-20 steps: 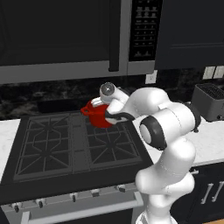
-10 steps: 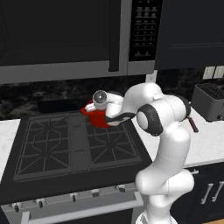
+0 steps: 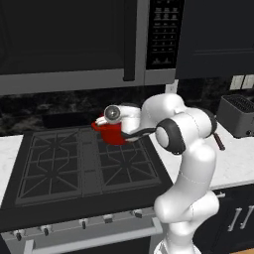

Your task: Put the lime and garlic in the pot. Retrieve the spatula and lightly stir the vegetables in the pot.

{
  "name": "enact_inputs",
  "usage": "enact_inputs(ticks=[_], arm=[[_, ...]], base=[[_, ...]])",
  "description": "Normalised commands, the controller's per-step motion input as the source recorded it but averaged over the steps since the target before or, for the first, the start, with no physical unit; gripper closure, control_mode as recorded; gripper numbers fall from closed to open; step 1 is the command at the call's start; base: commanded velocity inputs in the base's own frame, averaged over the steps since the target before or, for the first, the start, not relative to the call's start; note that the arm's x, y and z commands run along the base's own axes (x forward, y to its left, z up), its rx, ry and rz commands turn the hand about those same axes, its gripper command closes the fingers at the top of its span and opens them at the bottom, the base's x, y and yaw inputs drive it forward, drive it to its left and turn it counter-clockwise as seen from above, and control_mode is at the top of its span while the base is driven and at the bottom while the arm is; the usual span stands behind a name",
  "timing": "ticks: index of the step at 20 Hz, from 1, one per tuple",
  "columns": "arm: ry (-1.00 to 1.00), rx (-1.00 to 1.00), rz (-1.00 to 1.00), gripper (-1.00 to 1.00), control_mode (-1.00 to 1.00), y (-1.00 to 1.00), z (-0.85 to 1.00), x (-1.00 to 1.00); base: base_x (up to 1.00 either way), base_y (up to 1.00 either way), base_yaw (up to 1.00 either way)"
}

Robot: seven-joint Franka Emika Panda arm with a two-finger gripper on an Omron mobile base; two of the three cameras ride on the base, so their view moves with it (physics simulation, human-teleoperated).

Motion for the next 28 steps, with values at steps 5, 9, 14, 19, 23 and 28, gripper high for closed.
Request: enact_inputs(ticks=[5, 9, 14, 19, 23, 28], arm=[[-0.01, 0.09, -0.02, -1.00, -1.00, -0.15, 0.42, -0.92], [0.00, 0.13, -0.07, -1.00, -1.00, -0.48, 0.42, -1.00], [0.09, 0.17, -0.11, -1.00, -1.00, -0.84, 0.27, -0.81], [0.21, 0.12, -0.12, -1.00, -1.00, -1.00, 0.00, -0.41], [0.29, 0.09, -0.09, -1.00, -1.00, -1.00, -0.08, 0.00], [0.20, 0.00, -0.02, -1.00, -1.00, -1.00, -0.37, 0.01]], base=[[0.00, 0.00, 0.00], [0.00, 0.00, 0.00], [0.00, 0.00, 0.00], [0.00, 0.00, 0.00], [0.00, 0.00, 0.00], [0.00, 0.00, 0.00]])
